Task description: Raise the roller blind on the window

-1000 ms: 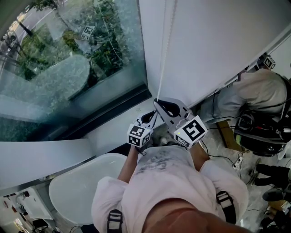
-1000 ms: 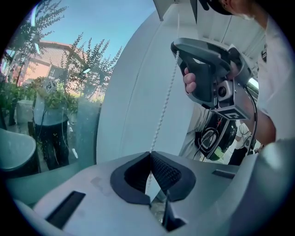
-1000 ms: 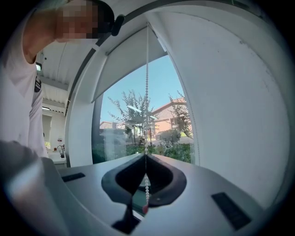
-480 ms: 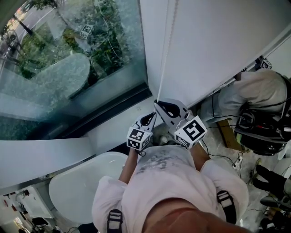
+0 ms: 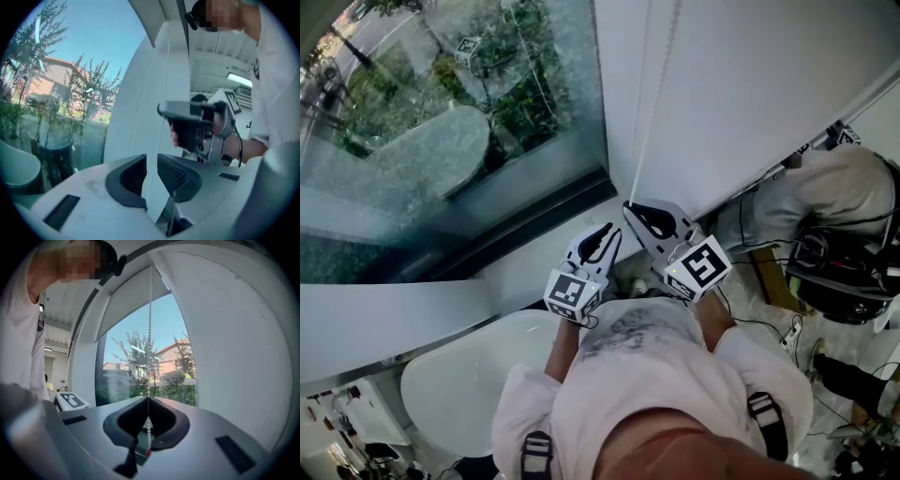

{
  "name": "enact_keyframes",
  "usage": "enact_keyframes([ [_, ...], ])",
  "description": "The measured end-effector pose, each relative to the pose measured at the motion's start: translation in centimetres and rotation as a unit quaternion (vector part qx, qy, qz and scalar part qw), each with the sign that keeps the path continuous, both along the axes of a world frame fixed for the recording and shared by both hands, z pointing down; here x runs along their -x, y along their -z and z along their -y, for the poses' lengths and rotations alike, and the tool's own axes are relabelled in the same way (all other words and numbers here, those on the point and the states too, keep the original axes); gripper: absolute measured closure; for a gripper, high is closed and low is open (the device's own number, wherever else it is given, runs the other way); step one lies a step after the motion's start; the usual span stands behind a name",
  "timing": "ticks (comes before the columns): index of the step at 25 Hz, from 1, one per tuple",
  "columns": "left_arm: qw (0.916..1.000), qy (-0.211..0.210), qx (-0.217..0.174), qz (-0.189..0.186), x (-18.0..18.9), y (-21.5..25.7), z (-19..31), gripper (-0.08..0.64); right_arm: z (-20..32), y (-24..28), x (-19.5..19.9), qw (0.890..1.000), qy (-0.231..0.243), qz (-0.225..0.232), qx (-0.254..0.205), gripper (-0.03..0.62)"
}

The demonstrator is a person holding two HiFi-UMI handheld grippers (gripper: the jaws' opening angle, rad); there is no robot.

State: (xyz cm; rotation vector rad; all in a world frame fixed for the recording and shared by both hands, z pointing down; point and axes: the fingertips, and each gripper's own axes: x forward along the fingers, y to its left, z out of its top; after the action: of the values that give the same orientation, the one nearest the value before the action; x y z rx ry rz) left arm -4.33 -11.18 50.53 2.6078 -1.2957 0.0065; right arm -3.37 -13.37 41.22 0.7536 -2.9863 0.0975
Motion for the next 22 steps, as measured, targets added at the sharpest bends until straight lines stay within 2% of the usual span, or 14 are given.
enact_keyframes([
  [4, 0.9982, 0.009, -0.055, -0.023, 1.0, 6.7, 0.2, 0.5, 0.2, -0.1, -0.3, 1.0, -0.004, 0.003, 0.0, 0.531],
  [12, 0.9913, -0.016, -0.131, -0.003, 0.4, 15.7, 0.5, 0.5, 0.1, 0.0, -0.2, 1.0, -0.006, 0.002, -0.002, 0.531],
  [18, 0.9899, -0.038, -0.136, -0.009, -0.9, 19.1, 1.3, 0.492, -0.1, -0.2, -0.1, 1.0, -0.007, 0.0, -0.005, 0.531],
  [22, 0.9869, -0.048, -0.154, -0.006, -1.6, 21.3, 1.9, 0.484, -0.2, -0.2, 0.0, 1.0, -0.005, 0.0, -0.006, 0.531],
])
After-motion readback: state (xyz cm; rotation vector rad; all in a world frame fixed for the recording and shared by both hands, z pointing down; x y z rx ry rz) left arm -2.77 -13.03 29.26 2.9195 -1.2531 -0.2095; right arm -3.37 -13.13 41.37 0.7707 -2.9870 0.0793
